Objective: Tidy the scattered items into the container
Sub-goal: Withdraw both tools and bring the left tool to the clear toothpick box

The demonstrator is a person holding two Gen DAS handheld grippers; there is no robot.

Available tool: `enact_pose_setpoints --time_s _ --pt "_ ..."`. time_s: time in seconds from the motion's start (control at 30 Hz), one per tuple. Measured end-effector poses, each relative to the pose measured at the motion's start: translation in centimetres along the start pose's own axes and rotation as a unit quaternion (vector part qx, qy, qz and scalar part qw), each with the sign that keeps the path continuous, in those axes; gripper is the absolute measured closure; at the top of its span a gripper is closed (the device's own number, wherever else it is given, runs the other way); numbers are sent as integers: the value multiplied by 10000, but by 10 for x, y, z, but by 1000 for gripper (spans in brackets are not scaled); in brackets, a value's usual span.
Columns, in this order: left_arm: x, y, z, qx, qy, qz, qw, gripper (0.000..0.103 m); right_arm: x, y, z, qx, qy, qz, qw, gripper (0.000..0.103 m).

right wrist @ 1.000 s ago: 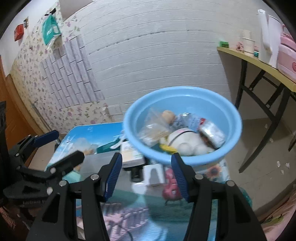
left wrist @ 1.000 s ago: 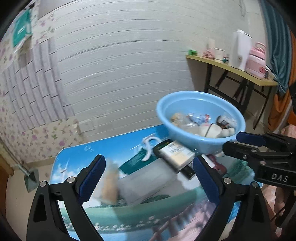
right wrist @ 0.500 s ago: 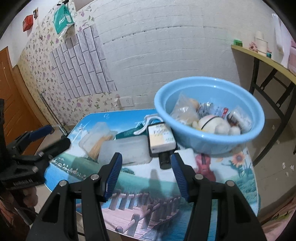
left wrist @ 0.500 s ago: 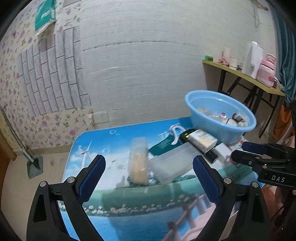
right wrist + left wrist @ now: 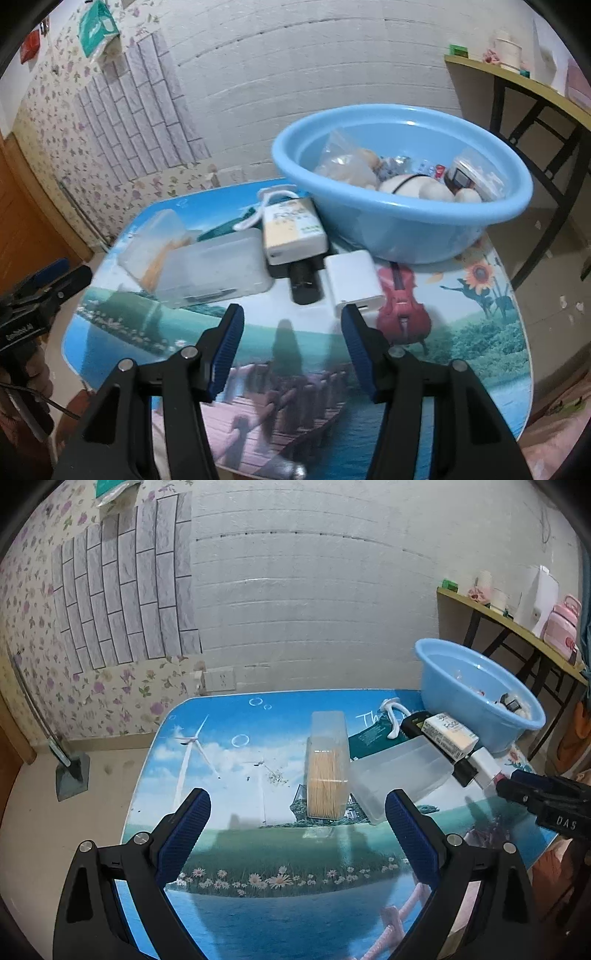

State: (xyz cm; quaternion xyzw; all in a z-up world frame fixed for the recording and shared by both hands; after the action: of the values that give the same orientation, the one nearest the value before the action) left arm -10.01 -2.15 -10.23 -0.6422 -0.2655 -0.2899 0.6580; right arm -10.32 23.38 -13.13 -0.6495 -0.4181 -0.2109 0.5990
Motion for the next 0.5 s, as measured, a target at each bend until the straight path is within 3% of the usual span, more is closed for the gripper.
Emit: enact_pose_setpoints --time_s 0.07,0.17,0.5 --pt "-7 1 1 -80 -42 -43 10000 7 -4 0 5 -15 50 -25 10000 58" --pt "-19 3 1 -84 -26 -132 9999 7 -12 0 12 -74 126 -97 9998 61" --pt "-57 -10 8 -134 118 -246 9995 7 -39 1 38 -242 338 -406 9983 61"
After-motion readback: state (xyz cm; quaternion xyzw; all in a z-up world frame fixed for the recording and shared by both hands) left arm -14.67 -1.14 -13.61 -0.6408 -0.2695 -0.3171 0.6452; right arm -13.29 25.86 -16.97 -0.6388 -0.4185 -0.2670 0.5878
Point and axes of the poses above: each gripper's, at about its wrist camera, not at the fingertips, and x roughly against the way its jaws point, z to its right, y to its underside, the point moved 9 cm from there along -x, roughly the way its jaws point, and after that the axes turned 3 degrees about -z, right-handed, at the moved point
